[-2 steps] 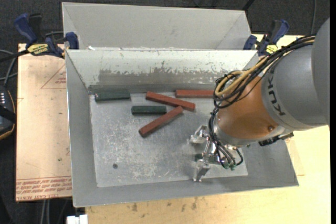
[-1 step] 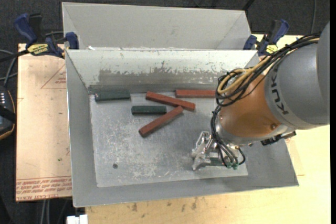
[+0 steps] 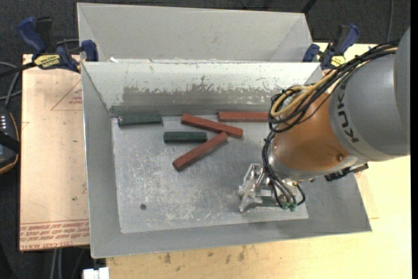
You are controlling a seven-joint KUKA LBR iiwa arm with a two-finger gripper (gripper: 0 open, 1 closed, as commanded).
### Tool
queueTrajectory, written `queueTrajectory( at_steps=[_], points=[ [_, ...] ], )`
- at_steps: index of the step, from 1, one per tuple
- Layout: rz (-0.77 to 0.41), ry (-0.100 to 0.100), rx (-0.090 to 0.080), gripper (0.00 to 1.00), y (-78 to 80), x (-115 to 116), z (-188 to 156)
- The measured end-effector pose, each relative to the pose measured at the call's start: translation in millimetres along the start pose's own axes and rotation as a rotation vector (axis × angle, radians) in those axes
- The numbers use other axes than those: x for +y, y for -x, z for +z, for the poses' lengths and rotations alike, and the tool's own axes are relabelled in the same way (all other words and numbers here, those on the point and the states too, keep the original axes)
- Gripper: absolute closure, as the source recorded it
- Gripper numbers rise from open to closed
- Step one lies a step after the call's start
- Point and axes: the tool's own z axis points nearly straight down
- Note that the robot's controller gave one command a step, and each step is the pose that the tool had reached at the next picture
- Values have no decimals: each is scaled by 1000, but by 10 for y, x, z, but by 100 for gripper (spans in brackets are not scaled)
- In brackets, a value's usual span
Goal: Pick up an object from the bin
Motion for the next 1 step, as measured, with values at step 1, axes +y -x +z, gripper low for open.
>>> queueTrajectory(
  at_steps=[1],
  points=[
    [-1, -1, 12, 100, -27, -2, -65]
  ],
)
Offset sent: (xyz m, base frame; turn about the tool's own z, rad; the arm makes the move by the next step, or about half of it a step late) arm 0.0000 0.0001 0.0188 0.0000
